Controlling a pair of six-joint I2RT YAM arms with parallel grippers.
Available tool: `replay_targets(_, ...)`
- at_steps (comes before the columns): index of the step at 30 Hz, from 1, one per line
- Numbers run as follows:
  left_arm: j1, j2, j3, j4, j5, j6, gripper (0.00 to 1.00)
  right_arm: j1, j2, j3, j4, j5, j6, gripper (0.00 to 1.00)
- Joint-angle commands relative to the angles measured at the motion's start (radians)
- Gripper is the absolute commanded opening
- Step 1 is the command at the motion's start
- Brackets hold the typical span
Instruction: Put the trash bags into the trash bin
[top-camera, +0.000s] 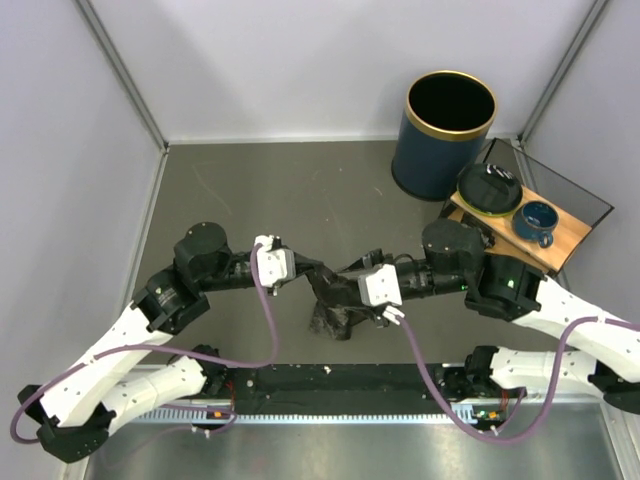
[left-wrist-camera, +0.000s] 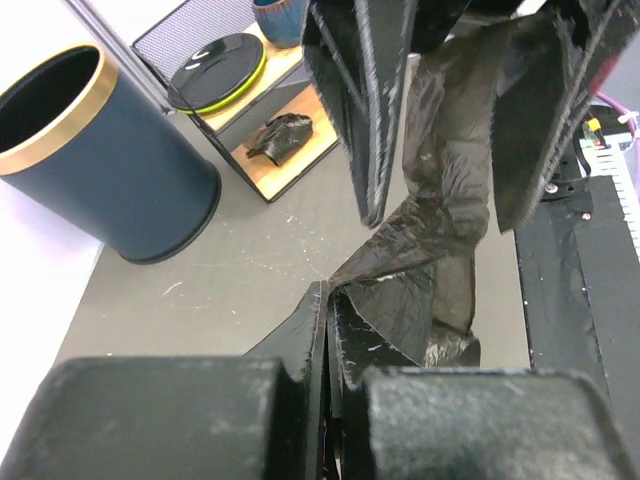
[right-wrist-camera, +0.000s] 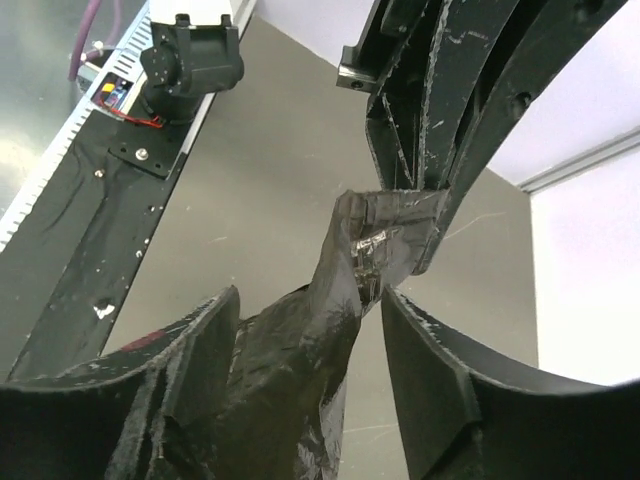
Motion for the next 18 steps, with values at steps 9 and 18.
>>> replay_targets(9,-0.003,-0.045,-0.018,0.083,-0.027,-0.049,0.0,-0.001,0.075,0.064,0.184,0.326,0.17,0.0)
replay_targets(18,-0.004,-0.077,-0.019,-0.05,0.194,0.031,0.43,-0.001,-0.007,-0.045,0.3,0.275,0.053,0.0)
